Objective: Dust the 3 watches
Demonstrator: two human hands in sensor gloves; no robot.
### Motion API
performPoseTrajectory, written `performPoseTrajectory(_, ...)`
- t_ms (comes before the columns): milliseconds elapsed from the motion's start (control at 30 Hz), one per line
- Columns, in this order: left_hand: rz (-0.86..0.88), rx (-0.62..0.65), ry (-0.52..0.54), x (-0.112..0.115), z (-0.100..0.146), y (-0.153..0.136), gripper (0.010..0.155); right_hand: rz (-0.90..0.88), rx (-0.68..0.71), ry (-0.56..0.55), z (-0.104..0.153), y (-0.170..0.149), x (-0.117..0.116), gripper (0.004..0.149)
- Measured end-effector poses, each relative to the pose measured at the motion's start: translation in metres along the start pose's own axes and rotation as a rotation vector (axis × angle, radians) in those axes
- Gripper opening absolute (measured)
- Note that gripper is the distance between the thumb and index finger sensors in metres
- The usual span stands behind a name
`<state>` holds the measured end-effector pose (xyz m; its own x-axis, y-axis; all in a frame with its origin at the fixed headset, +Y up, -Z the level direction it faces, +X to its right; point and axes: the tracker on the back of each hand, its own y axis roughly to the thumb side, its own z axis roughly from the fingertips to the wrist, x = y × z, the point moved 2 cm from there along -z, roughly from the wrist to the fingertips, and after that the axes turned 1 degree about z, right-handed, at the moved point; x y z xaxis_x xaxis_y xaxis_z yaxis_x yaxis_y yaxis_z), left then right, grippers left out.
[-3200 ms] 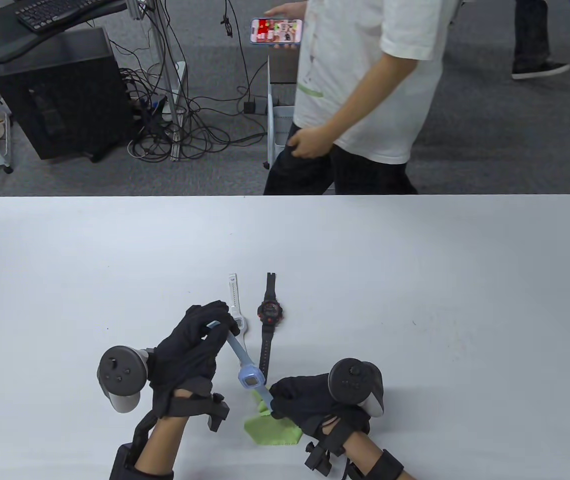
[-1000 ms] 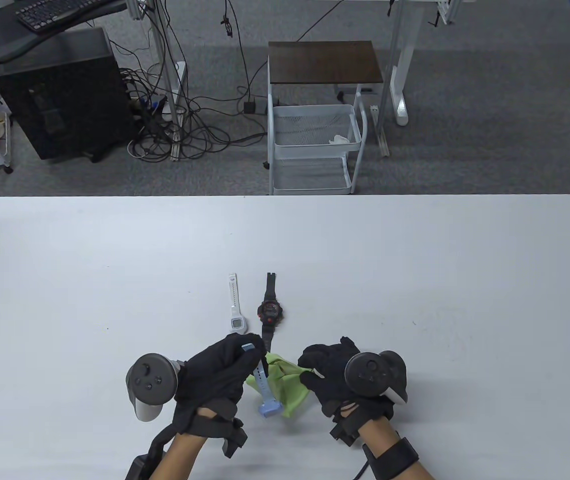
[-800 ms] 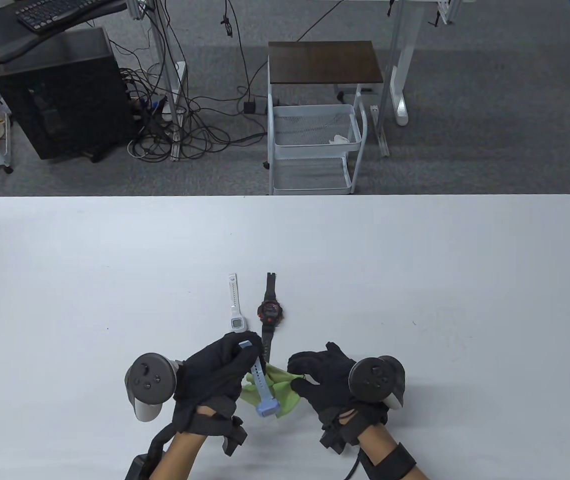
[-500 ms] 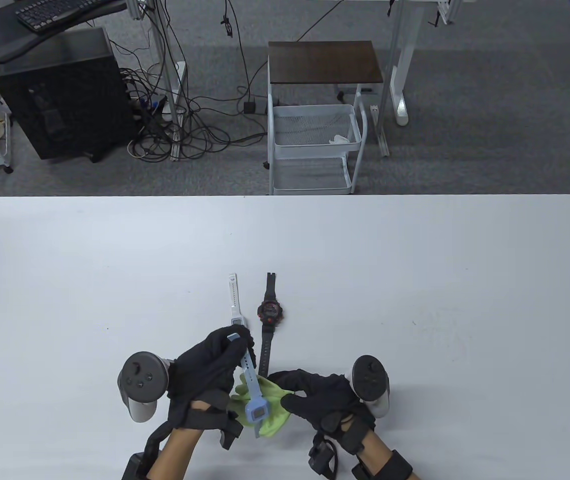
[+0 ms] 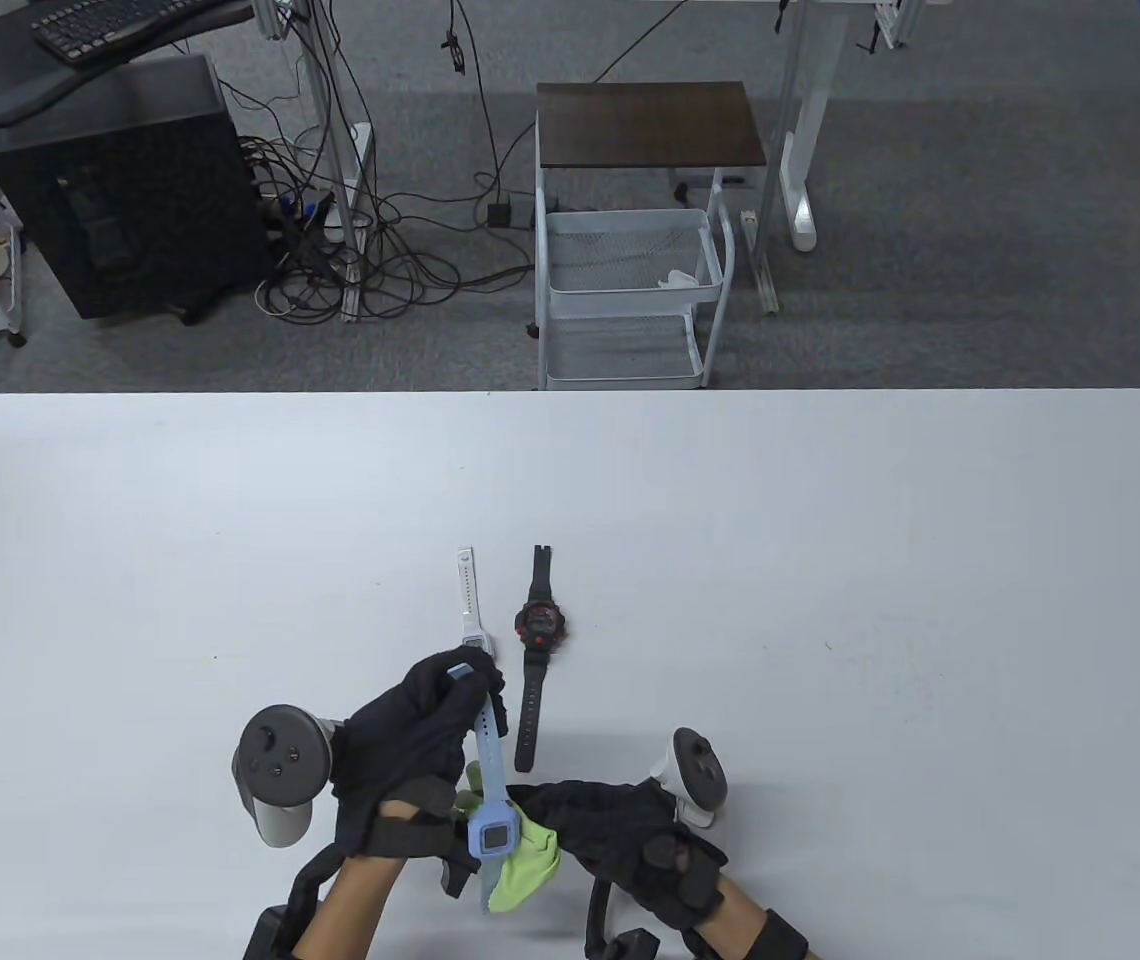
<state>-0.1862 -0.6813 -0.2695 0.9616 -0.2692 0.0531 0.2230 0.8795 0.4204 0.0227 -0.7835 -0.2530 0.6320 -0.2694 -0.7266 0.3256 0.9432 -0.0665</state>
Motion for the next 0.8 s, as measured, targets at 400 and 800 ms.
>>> performPoseTrajectory(400, -0.054, 0.02, -0.002, 0.007, 0.002, 0.004, 0.045, 0.097, -0.046, -0.002, -0.001, -0.001, -0.012, 0.086)
performPoseTrajectory(800, -0.09, 0.041, 0.063, 0.007, 0.007, 0.008, 0.045, 0.255, 0.108, -0.148, 0.002, 0.015, -0.01, 0.058)
